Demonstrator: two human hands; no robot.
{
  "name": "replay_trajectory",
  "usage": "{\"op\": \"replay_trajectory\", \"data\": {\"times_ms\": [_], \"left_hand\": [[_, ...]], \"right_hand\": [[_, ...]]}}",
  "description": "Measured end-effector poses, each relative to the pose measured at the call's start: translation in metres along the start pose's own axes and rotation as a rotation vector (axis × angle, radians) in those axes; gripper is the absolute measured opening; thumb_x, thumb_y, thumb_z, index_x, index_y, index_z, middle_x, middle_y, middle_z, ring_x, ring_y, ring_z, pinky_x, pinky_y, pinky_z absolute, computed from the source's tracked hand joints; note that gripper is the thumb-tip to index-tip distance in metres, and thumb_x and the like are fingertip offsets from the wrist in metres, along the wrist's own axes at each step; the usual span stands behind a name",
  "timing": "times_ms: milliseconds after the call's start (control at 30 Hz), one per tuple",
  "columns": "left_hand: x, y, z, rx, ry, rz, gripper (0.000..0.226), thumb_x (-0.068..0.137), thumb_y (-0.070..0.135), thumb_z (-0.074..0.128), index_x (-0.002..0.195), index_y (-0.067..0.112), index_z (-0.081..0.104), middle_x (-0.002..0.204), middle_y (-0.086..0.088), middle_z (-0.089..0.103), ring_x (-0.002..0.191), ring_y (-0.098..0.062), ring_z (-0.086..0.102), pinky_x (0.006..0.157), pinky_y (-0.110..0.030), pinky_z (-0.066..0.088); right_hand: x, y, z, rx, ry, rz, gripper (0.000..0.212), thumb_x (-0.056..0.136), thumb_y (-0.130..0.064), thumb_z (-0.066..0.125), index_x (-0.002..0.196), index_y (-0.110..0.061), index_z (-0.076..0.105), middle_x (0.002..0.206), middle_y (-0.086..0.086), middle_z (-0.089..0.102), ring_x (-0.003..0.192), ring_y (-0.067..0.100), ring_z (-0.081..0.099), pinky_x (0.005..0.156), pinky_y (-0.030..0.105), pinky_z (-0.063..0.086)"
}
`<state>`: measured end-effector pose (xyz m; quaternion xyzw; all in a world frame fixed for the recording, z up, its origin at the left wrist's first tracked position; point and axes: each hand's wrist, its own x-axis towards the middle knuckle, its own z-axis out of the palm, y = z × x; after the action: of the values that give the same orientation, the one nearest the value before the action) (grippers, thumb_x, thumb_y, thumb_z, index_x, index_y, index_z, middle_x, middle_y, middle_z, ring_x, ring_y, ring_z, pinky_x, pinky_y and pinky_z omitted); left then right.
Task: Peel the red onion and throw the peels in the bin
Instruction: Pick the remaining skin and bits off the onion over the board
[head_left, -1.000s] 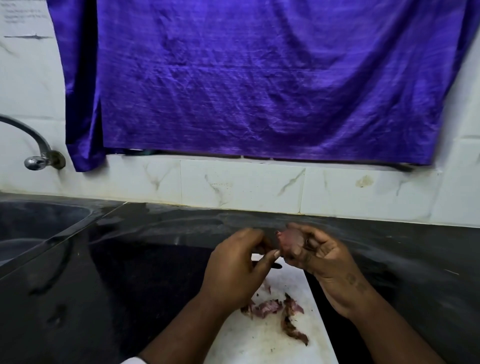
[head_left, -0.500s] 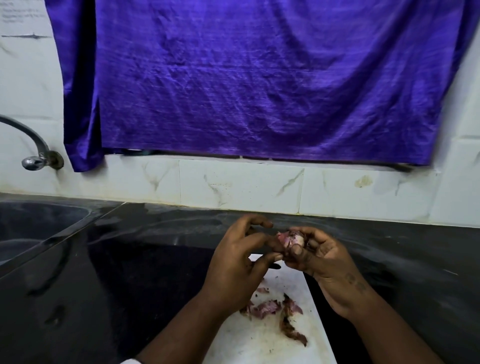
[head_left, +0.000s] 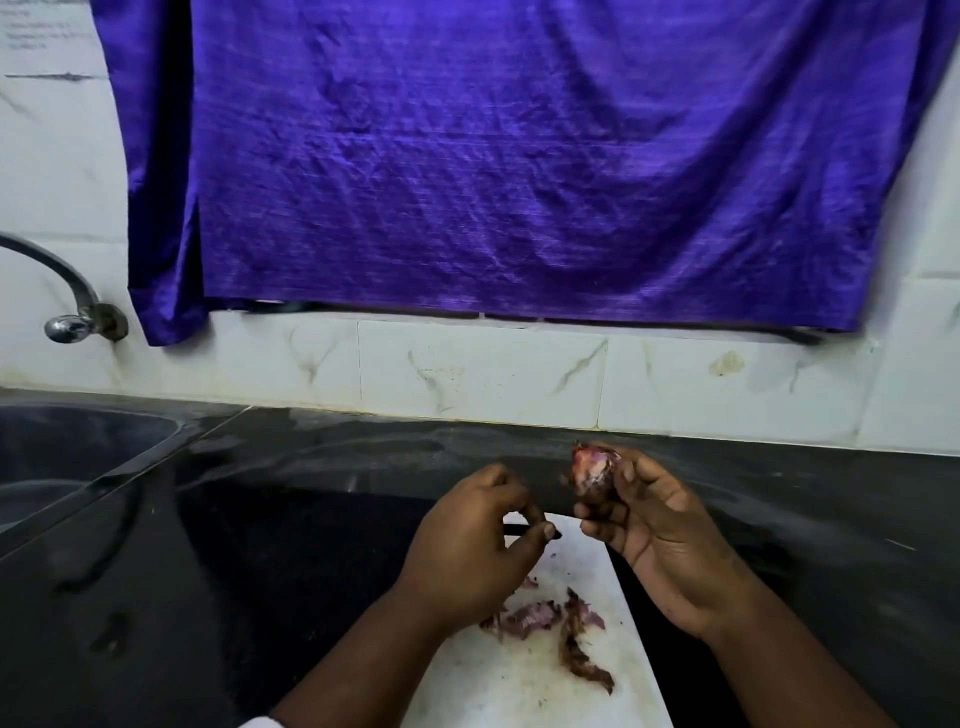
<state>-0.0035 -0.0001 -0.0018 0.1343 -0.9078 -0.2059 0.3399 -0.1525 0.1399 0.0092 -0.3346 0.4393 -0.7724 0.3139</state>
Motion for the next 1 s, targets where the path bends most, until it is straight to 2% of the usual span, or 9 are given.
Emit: {"op": "replay_trajectory", "data": {"times_ms": [133,233,300,367,500,633,733,900,1000], "left_hand": [[0.0002,0.0012,-0.0007,-0.091,0.071,0.01,0.024,0.095,0.05,0.064,0.072,0.045,0.061,0.084,0.018,0.055,0.081,0.0,0.057,0.059,-0.011,0.033],[0.0014,0.0019,-0.0027,-0.186,0.182,0.041,0.005,0.096,0.044,0.068,0.094,0.039,0.068,0.095,0.018,0.062,0.087,-0.005,0.061,0.065,-0.017,0.046],[0.0012,0.0034,-0.0038,-0.244,0.213,0.066,0.018,0.096,0.039,0.07,0.114,0.035,0.068,0.106,0.02,0.063,0.089,-0.008,0.063,0.069,-0.021,0.051],[0.0015,0.0048,-0.0045,-0.28,0.22,0.1,0.025,0.097,0.036,0.071,0.122,0.034,0.068,0.112,0.019,0.063,0.091,-0.01,0.063,0.072,-0.021,0.052],[0.0026,0.0027,-0.0023,-0.27,0.229,0.098,0.015,0.095,0.027,0.075,0.11,0.027,0.076,0.107,0.015,0.062,0.1,-0.009,0.064,0.075,-0.018,0.052],[0.0038,-0.0018,-0.0001,-0.187,0.256,0.091,0.009,0.09,0.025,0.08,0.099,0.024,0.078,0.1,0.017,0.063,0.093,-0.007,0.065,0.07,-0.023,0.054],[0.0031,-0.0027,0.0002,-0.057,0.252,0.108,0.009,0.089,0.028,0.079,0.098,0.029,0.08,0.096,0.017,0.065,0.086,-0.003,0.062,0.067,-0.017,0.048],[0.0028,-0.0013,-0.0008,0.051,0.251,0.141,0.019,0.091,0.042,0.066,0.099,0.032,0.081,0.095,0.016,0.066,0.084,-0.003,0.061,0.064,-0.031,0.055],[0.002,-0.0003,-0.0006,0.087,0.214,0.142,0.015,0.092,0.038,0.069,0.101,0.033,0.08,0.096,0.016,0.066,0.086,-0.002,0.06,0.067,-0.029,0.055]], "right_hand": [[-0.0008,0.0021,0.0016,-0.044,-0.04,0.012,0.083,0.05,-0.044,0.099,0.119,-0.009,0.069,0.111,0.022,0.074,0.086,0.028,0.073,0.071,0.033,0.062],[-0.0007,0.0032,0.0017,-0.074,-0.068,0.011,0.085,0.052,-0.04,0.099,0.124,-0.009,0.067,0.119,0.021,0.072,0.092,0.025,0.073,0.075,0.032,0.061],[-0.0009,0.0032,0.0025,-0.105,-0.079,0.009,0.083,0.053,-0.04,0.099,0.125,-0.013,0.068,0.12,0.017,0.073,0.094,0.022,0.074,0.077,0.031,0.06],[-0.0015,0.003,0.0032,-0.123,-0.092,0.009,0.08,0.055,-0.04,0.098,0.127,-0.016,0.069,0.122,0.015,0.073,0.096,0.021,0.074,0.078,0.03,0.059],[-0.0039,0.0032,0.004,-0.195,-0.123,0.003,0.069,0.064,-0.032,0.094,0.127,-0.022,0.069,0.125,0.011,0.073,0.107,0.024,0.071,0.081,0.031,0.058],[-0.0034,0.0049,0.0038,-0.276,-0.068,-0.06,0.053,0.07,-0.009,0.086,0.121,-0.02,0.073,0.118,0.008,0.076,0.111,0.024,0.071,0.083,0.029,0.057],[-0.0041,0.0049,0.0048,-0.363,-0.033,-0.122,0.054,0.064,-0.012,0.086,0.116,-0.018,0.074,0.113,0.003,0.078,0.107,0.02,0.073,0.081,0.025,0.058],[-0.0017,0.0064,0.0036,-0.398,-0.026,-0.167,0.052,0.062,-0.015,0.089,0.112,-0.022,0.077,0.108,0.003,0.079,0.102,0.022,0.075,0.083,0.028,0.058],[-0.001,0.0074,0.0025,-0.398,-0.039,-0.175,0.053,0.063,-0.011,0.088,0.114,-0.022,0.077,0.108,0.006,0.079,0.103,0.023,0.075,0.085,0.028,0.057]]}}
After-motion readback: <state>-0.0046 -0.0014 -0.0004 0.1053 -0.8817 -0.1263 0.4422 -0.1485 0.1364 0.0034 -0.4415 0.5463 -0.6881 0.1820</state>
